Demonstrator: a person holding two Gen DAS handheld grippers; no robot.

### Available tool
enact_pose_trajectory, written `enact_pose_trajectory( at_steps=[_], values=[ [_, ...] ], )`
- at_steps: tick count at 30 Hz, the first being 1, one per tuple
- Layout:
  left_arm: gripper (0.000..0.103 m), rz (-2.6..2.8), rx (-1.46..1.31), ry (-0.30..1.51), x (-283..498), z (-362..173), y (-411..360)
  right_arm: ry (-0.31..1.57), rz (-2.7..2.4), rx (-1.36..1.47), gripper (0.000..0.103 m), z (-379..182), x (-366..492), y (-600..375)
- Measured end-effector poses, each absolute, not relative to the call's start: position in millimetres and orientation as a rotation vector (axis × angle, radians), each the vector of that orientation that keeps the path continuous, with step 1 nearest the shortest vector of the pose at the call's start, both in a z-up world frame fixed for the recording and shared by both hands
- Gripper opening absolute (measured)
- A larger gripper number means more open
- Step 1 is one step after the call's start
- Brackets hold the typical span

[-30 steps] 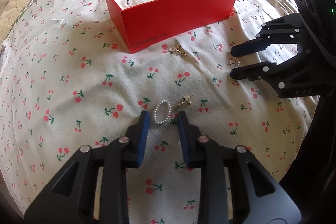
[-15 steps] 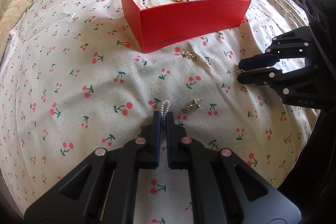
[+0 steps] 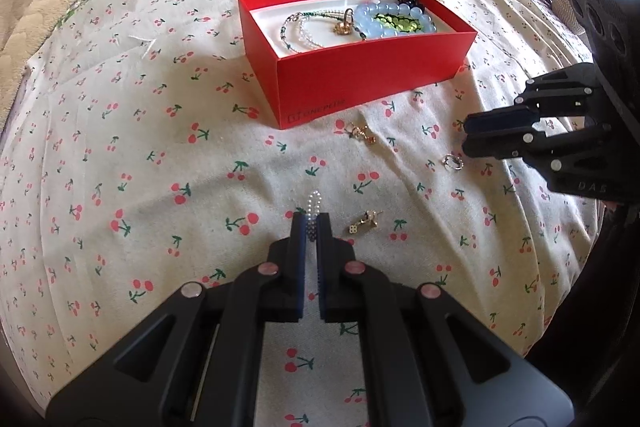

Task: Organize jewelry
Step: 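Carry the pearl ring and silver ring to the red box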

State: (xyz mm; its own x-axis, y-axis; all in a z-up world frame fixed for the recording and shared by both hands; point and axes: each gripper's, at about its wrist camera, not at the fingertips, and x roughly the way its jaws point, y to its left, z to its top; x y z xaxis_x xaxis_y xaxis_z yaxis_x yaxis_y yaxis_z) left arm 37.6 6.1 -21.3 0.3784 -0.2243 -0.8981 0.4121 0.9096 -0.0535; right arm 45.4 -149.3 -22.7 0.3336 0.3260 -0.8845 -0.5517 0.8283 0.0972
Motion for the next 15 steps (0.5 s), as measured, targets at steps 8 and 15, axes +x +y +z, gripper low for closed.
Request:
enact_pose_trajectory(
  at_steps=[8, 15],
  values=[
    [0.006, -0.408, 0.181, 1.119, 39, -21, 7, 1.105, 0.600, -0.214, 0.025, -20, 49, -160],
    [0.006, -0.412, 0.194, 1.126, 37, -23, 6, 1.117, 0.633, -0.293, 0.062, -34, 42, -138]
  ],
)
